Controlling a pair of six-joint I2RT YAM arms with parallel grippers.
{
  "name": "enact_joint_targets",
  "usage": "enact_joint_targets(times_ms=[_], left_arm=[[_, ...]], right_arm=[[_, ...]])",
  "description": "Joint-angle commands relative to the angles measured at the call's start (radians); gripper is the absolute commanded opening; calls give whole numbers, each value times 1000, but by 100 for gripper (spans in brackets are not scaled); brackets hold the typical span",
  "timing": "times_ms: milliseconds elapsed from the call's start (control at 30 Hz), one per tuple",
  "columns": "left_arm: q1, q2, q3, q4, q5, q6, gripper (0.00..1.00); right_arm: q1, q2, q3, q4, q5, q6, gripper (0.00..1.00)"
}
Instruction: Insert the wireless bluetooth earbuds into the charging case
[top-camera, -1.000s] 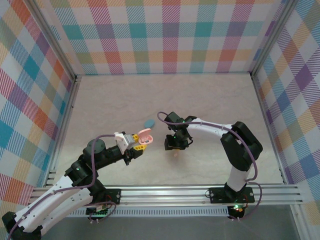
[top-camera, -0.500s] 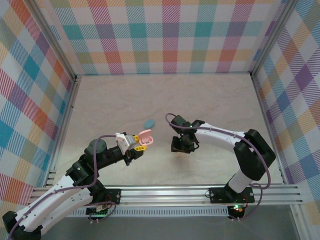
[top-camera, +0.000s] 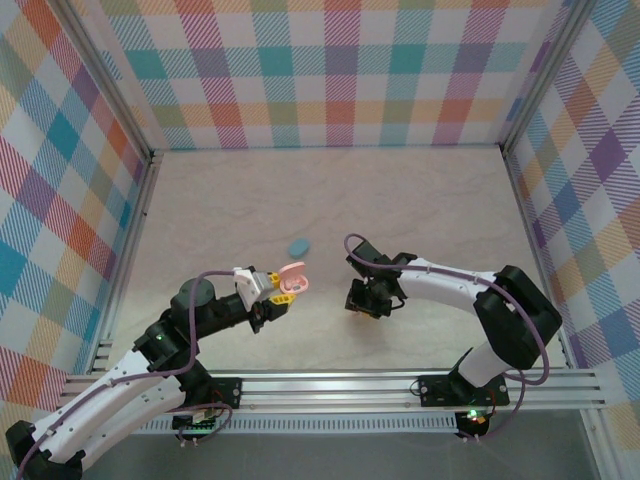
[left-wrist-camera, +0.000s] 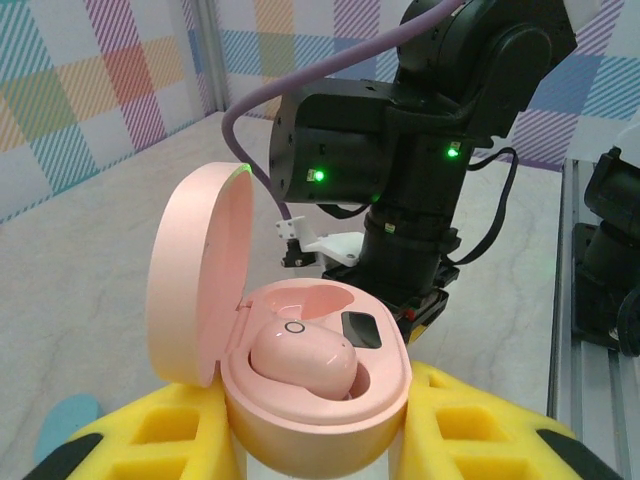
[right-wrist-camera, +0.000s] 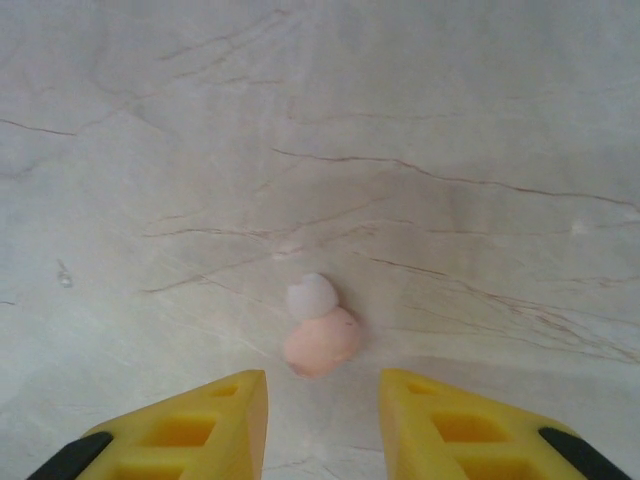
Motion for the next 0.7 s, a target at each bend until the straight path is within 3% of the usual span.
enact_joint_targets(times_ms=[0,433,667], left_arm=[[-9,-26,-7,37,18,6,23],[-9,-34,-7,32,17,6,23],[-8,-39,-5,23,19,7,23]], right_arm=[[3,20,-18,43,-16,39,35],[4,46,-16,31,7,35,34],[4,81,39,-22,49,-44,27]])
